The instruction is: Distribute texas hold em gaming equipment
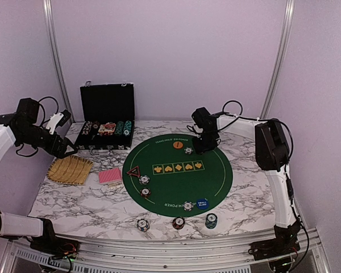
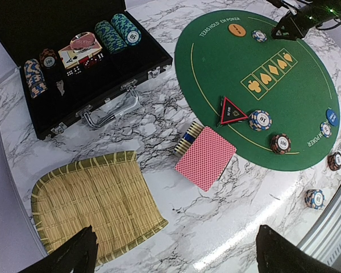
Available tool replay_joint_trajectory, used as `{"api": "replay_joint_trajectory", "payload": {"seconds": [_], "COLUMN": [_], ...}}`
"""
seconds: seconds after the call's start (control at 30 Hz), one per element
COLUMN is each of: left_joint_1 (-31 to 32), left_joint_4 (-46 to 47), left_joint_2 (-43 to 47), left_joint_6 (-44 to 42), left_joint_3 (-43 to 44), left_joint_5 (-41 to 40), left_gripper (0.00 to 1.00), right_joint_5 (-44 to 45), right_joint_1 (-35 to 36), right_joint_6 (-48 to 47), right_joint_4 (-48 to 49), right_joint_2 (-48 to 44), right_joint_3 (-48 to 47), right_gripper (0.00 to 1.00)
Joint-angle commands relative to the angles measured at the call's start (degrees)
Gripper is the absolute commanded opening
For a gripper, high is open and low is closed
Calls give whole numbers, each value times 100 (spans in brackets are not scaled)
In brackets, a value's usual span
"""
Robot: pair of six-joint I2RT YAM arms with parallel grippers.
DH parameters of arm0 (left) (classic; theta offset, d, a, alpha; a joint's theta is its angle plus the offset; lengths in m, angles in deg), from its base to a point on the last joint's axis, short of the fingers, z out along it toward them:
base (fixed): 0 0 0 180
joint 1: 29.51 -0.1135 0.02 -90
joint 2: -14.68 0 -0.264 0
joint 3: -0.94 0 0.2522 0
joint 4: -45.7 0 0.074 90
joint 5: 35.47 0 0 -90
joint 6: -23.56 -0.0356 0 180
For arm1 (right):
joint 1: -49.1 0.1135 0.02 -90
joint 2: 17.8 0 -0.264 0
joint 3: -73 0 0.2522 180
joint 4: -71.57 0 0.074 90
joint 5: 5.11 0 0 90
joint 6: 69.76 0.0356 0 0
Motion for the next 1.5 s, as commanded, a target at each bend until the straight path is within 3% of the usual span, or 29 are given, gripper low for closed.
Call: {"api": "replay_joint_trajectory", "payload": {"seconds": [0.0,0.13,0.23,0.4,0.77,1.17,1.47], "left_joint_1": [19,16,11,17,17,19,19], "left_joint_4": [-141,-143,-141,-141,-141,-141,-141], "left_joint_2": [-29,-16,-18,-5,34,109,63], "left_joint_6": [-53,-54,-67,-52,-49,-26,-35], "left_joint_3": [183,184,190,179,170,183,181], "left_joint_5": [-5,-32,-42,-3,13,30,74], "left_gripper": [99,99,99,99,99,99,99], "right_joint_5": [-44,-83,-88,-32,24,135,-534], "right_joint_1": [-94,-115,-120,-124,9,2056,3692], "right_joint_6": [-71,-81,-99,-108,-162,348,991], "right_joint_4": [254,264,263,244,-69,45,-294], "right_joint_2": [179,259,290,264,-496,-3065,-3204], "right_joint_3": [-62,-73,-51,-80,-145,2608,3186], "right_gripper": [6,12,35,48,59,78,84]}}
